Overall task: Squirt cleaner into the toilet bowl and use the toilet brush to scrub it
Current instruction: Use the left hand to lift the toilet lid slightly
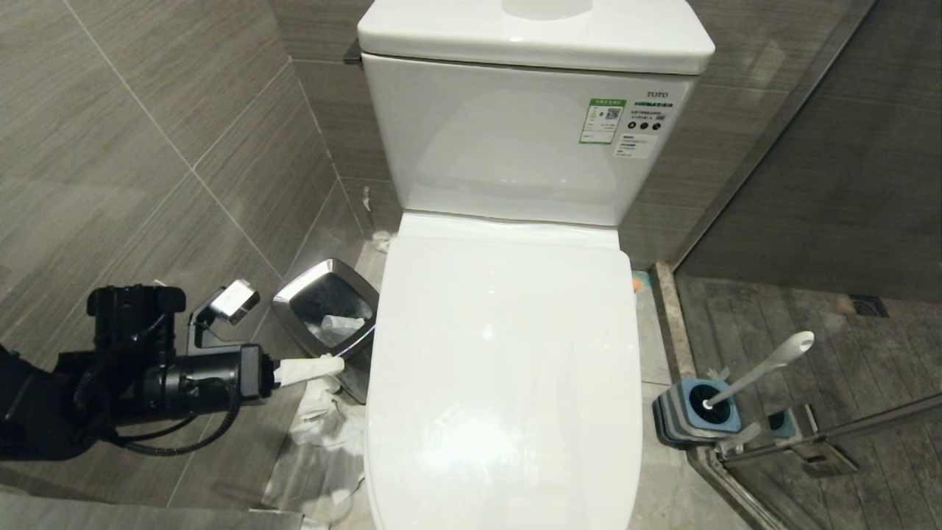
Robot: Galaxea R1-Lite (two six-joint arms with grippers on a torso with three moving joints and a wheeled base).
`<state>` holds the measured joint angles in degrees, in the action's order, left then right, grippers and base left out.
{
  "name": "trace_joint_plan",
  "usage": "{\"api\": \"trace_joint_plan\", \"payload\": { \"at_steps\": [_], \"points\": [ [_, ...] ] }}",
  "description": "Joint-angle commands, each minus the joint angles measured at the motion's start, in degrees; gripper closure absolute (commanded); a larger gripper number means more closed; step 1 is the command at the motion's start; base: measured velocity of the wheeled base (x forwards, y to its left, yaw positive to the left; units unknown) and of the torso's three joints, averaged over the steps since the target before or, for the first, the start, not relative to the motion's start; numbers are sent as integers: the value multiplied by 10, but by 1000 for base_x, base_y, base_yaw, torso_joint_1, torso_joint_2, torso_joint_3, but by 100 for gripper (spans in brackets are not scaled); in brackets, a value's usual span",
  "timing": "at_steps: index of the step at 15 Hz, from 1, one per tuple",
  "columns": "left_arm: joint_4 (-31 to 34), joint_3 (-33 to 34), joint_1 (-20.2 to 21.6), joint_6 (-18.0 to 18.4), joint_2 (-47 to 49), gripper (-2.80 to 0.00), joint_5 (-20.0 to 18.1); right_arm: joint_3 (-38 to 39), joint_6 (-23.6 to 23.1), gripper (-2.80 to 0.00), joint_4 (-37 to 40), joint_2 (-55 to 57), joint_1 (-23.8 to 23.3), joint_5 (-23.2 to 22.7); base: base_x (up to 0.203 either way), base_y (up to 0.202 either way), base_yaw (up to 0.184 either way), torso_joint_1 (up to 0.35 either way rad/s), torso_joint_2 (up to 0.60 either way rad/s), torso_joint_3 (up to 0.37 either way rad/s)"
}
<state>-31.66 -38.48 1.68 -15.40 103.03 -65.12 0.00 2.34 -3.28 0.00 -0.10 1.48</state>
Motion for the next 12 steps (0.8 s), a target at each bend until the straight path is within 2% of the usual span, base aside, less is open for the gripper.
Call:
{"api": "trace_joint_plan", "payload": {
  "at_steps": [1, 5, 6, 9, 12],
  "points": [
    [-50, 34, 6, 0, 30, 0, -4, 15, 0, 0, -1, 0, 0, 0, 0, 0, 0, 0, 0, 0],
    [-150, 93, 8, 1, 66, 0, -4, 14, 0, 0, -1, 0, 0, 0, 0, 0, 0, 0, 0, 0],
    [-168, 98, 9, 0, 75, -280, -4, 14, 0, 0, -1, 0, 0, 0, 0, 0, 0, 0, 0, 0],
    [-214, 122, 16, -3, 92, -280, -6, 14, 0, 0, -1, 0, 0, 0, 0, 0, 0, 0, 0, 0],
    [-228, 139, 19, -5, 89, -280, -20, 15, 0, 0, -1, 0, 0, 0, 0, 0, 0, 0, 0, 0]
  ]
}}
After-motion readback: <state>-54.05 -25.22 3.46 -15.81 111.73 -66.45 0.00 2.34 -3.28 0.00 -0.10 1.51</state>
